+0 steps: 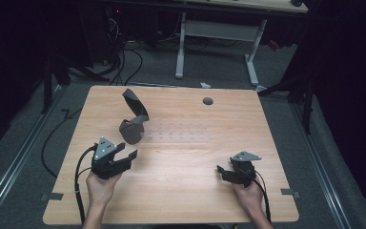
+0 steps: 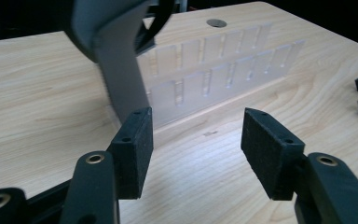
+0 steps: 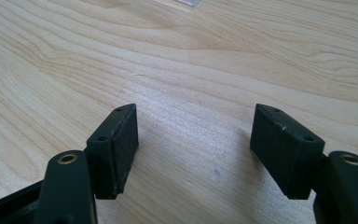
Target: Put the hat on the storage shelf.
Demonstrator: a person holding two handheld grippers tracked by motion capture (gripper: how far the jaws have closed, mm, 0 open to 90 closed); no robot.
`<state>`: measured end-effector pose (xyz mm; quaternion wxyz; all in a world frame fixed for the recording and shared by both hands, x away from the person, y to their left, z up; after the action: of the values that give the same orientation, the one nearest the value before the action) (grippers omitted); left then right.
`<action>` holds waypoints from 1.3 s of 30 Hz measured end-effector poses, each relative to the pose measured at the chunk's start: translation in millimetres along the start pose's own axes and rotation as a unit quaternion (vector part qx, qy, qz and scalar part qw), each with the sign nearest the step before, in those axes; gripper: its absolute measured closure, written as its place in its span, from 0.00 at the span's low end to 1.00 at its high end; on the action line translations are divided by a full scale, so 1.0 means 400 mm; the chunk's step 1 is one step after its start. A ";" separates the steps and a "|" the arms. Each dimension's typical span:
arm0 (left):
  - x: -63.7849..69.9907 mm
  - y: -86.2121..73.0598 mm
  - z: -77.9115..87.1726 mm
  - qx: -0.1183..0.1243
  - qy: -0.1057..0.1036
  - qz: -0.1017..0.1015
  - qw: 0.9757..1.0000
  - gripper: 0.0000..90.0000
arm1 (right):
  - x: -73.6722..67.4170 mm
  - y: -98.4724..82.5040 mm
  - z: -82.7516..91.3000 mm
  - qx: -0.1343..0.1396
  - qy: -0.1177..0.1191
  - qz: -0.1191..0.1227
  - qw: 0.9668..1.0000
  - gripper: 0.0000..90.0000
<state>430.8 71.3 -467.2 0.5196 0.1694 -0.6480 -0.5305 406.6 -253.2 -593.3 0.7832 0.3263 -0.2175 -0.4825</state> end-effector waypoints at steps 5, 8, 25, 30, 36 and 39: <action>0.024 -0.022 0.000 -0.007 -0.011 0.003 1.000 0.48 | 0.000 0.000 0.000 0.000 0.000 0.000 1.000 0.36; 0.032 -0.046 -0.003 -0.019 -0.015 0.002 1.000 0.48 | 0.000 0.000 0.000 0.000 0.000 0.000 1.000 0.36; 0.037 -0.194 -0.037 -0.071 -0.005 -0.034 0.997 0.39 | 0.000 0.000 0.000 0.000 0.000 0.001 1.000 0.36; 0.015 -0.243 -0.059 -0.084 0.019 -0.056 0.995 0.38 | 0.000 0.000 0.000 0.000 0.000 0.001 1.000 0.36; -0.006 -0.277 -0.085 -0.094 0.041 -0.070 0.992 0.36 | 0.000 0.000 0.001 0.000 0.000 0.001 1.000 0.36; -0.015 -0.295 -0.094 -0.102 0.043 -0.060 0.992 0.34 | 0.000 0.000 0.001 0.000 0.000 0.000 1.000 0.36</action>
<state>426.0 11.9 -576.0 0.5283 0.1767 -0.5565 -0.6164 406.3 -253.3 -593.3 0.7834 0.3261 -0.2177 -0.4822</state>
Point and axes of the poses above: each handheld gripper's, and its own axes: z roughly backward along the jaws, y roughly out of its top, x roughly to its right, the point moved 9 cm from there along -z, roughly forward along the jaws, and after that the axes turned 1 degree about -y, right-handed, at the moved point
